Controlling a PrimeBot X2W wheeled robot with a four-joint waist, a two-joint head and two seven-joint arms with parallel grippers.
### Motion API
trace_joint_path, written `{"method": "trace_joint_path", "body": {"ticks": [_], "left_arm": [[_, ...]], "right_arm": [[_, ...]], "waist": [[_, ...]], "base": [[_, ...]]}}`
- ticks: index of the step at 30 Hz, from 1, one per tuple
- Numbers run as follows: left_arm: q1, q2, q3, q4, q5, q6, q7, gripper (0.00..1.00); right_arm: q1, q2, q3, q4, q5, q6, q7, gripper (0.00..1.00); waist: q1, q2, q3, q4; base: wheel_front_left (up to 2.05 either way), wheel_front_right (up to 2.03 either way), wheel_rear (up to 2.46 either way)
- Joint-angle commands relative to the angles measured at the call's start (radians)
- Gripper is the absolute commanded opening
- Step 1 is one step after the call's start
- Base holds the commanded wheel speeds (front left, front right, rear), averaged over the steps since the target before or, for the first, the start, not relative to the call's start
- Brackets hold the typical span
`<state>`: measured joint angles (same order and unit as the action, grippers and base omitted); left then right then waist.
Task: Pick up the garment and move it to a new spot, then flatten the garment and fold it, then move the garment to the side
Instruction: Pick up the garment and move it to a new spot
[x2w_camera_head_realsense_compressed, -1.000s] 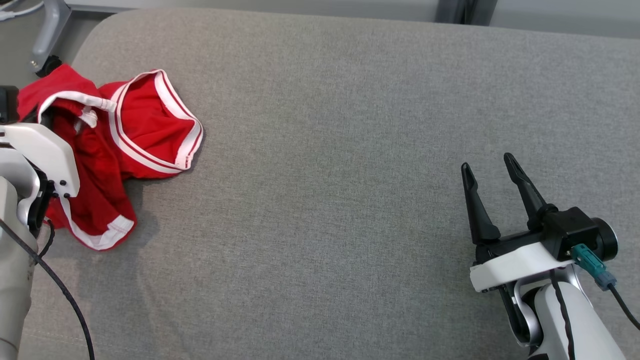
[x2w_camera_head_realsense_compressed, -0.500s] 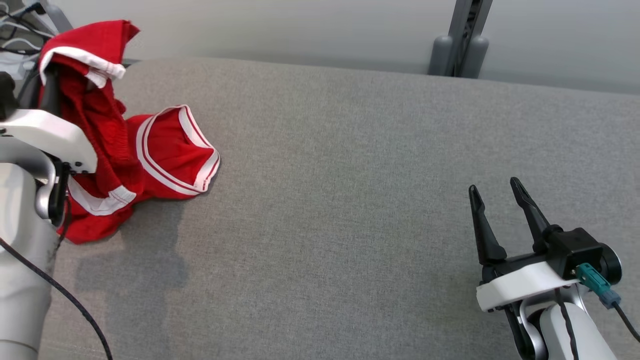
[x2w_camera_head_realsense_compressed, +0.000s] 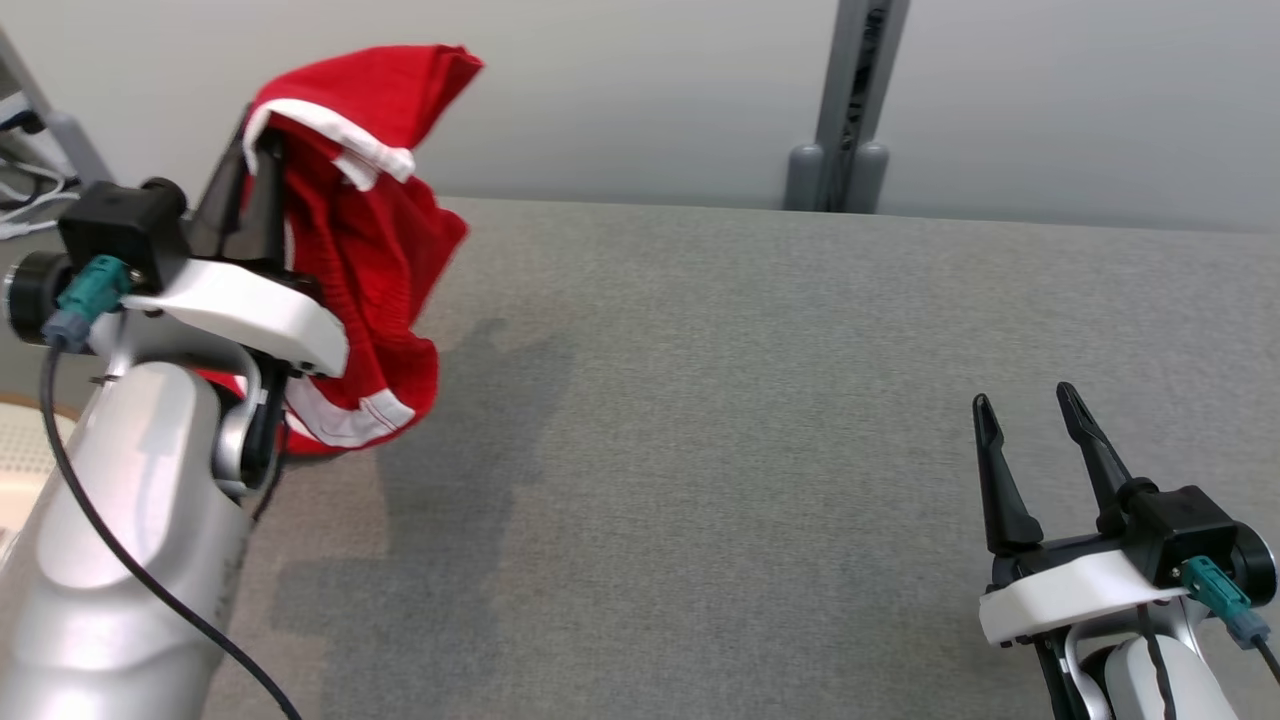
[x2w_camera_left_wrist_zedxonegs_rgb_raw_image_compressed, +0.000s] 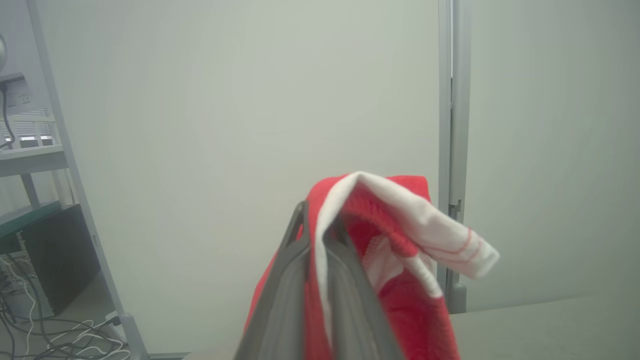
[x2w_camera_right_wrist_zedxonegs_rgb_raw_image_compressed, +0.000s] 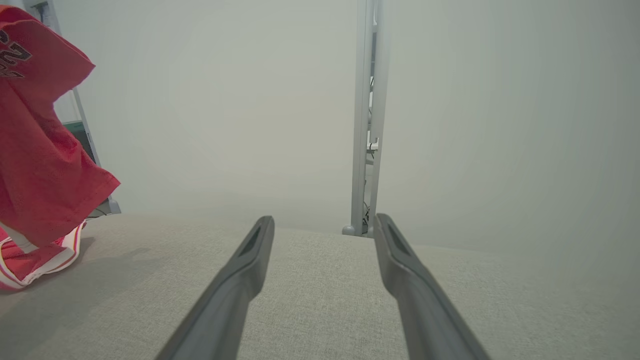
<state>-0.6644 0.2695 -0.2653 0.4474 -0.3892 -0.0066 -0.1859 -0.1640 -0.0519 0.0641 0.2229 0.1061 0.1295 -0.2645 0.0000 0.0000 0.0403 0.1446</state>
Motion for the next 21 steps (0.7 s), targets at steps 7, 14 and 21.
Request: {"method": "trace_joint_path", "body": {"ticks": [7, 14, 21], "left_arm": [[0.074, -0.058, -0.038, -0.111, -0.02, 0.021, 0.021, 0.0], [0.106, -0.133, -0.102, -0.148, -0.018, 0.035, 0.032, 0.0], [0.097, -0.184, -0.174, -0.106, -0.008, 0.037, 0.016, 0.0]], "right_arm": [[0.025, -0.002, -0.013, -0.017, -0.02, 0.002, -0.002, 1.0], [0.015, -0.004, -0.012, -0.037, -0.032, 0.002, 0.006, 1.0], [0.0, -0.004, 0.001, -0.065, -0.035, 0.002, 0.016, 1.0]], "waist": [[0.0, 0.0, -0.029, -0.084], [0.0, 0.0, -0.032, -0.162], [0.0, 0.0, -0.011, -0.242]], "base": [[0.0, 0.0, 0.0], [0.0, 0.0, 0.0], [0.0, 0.0, 0.0]]}}
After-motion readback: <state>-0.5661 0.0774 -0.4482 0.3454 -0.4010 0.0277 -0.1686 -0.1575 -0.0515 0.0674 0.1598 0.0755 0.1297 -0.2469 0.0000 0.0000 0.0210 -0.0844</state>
